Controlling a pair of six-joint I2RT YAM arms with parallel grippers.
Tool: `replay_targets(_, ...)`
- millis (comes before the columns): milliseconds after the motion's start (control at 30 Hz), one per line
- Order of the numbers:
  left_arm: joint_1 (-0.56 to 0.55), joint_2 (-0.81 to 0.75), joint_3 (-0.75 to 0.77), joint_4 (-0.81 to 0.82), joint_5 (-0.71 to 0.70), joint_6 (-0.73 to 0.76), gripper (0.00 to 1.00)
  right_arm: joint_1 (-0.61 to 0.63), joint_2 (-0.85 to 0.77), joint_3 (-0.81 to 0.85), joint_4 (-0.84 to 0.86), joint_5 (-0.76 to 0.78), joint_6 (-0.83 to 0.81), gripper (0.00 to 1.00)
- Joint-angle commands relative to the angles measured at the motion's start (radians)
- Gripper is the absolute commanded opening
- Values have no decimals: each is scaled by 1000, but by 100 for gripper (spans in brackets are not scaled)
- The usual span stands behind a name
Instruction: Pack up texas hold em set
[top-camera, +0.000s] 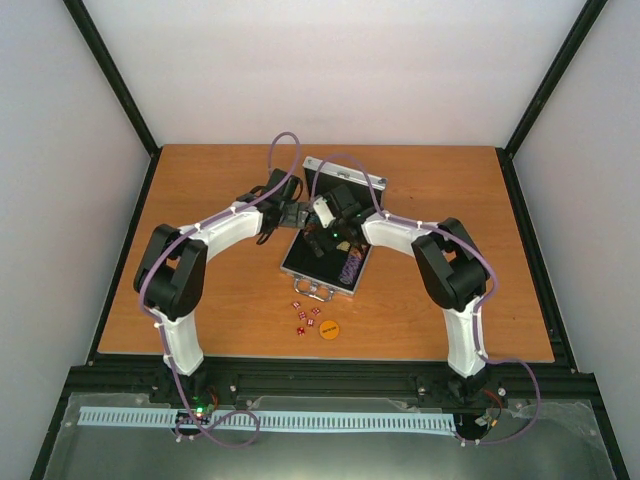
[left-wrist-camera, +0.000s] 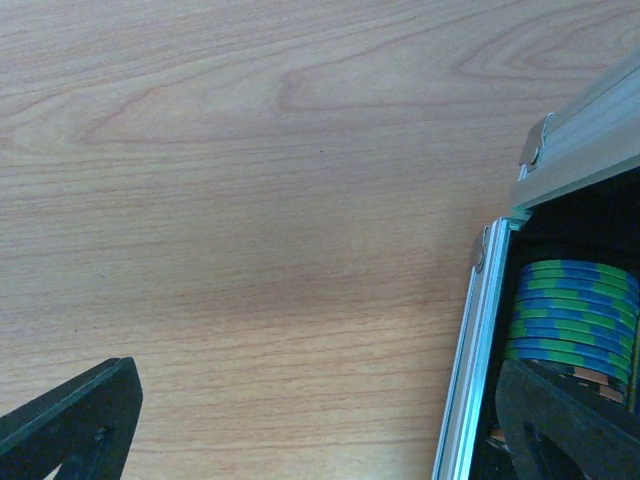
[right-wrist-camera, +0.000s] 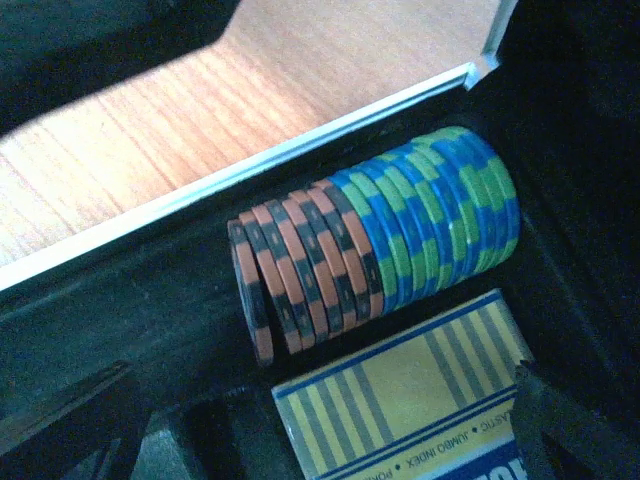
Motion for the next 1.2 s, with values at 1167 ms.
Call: replay_targets(1167, -11, -127, 40, 6, 89, -9, 100, 123, -392, -173, -406, 35, 82, 100)
